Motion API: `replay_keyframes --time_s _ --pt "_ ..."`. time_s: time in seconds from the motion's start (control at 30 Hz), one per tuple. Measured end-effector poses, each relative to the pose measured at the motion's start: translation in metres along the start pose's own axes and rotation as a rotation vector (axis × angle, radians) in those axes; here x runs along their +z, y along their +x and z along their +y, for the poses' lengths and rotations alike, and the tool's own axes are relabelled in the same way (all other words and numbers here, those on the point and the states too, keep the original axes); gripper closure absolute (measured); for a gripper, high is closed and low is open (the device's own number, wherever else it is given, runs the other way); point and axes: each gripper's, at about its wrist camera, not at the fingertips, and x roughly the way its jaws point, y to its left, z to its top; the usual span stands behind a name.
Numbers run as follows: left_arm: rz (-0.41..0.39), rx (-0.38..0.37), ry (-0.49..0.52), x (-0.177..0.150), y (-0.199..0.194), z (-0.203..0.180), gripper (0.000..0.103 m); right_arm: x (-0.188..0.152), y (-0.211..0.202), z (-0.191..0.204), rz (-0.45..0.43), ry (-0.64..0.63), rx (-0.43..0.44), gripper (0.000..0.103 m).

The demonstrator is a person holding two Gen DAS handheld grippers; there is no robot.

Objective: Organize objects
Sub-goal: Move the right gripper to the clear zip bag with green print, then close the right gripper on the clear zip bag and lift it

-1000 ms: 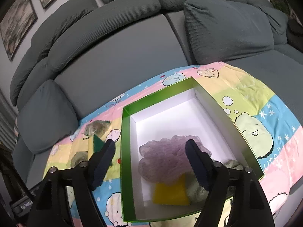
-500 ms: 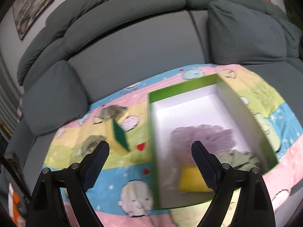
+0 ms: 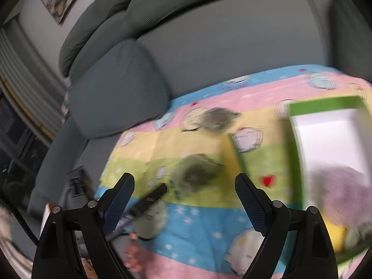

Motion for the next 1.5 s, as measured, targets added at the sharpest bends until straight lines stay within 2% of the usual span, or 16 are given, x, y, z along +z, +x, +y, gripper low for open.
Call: replay_keyframes --time_s 0.03,0.1,0.17,0.23,0.3,0.5,0.87,1.13,1.33,1.5 --pt "0.007 0.003 -0.011 0.001 0.004 0.003 0.014 0.007 0.019 0.003 0.044 -0.001 0.024 0.014" --pt "0.026 -0.005 -0.059 0.0 0.014 0.014 0.014 0.012 0.044 0.006 0.104 -0.008 0.007 0.016" --pt "0.063 -0.024 -0.102 0.002 0.023 0.023 0.014 0.016 0.074 0.009 0.173 -0.047 -0.061 0.027" --pt "0.083 -0.055 -0.134 0.004 0.031 0.028 0.014 0.021 0.098 0.008 0.213 -0.068 -0.116 0.031" --pt "0.099 -0.047 -0.127 0.005 0.038 0.028 0.014 0.025 0.114 0.003 0.241 -0.065 -0.135 0.031" --pt "0.08 -0.056 -0.127 0.006 0.043 0.027 0.015 0.024 0.147 -0.018 0.338 -0.05 -0.177 0.03" --pt "0.067 -0.045 -0.125 0.007 0.044 0.028 0.023 0.025 0.152 0.0 0.345 -0.135 -0.2 0.03" --pt "0.07 -0.047 -0.138 0.007 0.043 0.034 0.03 0.018 0.164 0.0 0.382 -0.126 -0.238 0.03" --pt "0.07 -0.047 -0.135 0.005 0.041 0.035 0.036 0.014 0.164 -0.001 0.377 -0.121 -0.235 0.03" --pt "0.069 -0.039 -0.117 0.002 0.04 0.032 0.037 0.01 0.165 0.0 0.362 -0.139 -0.26 0.03"
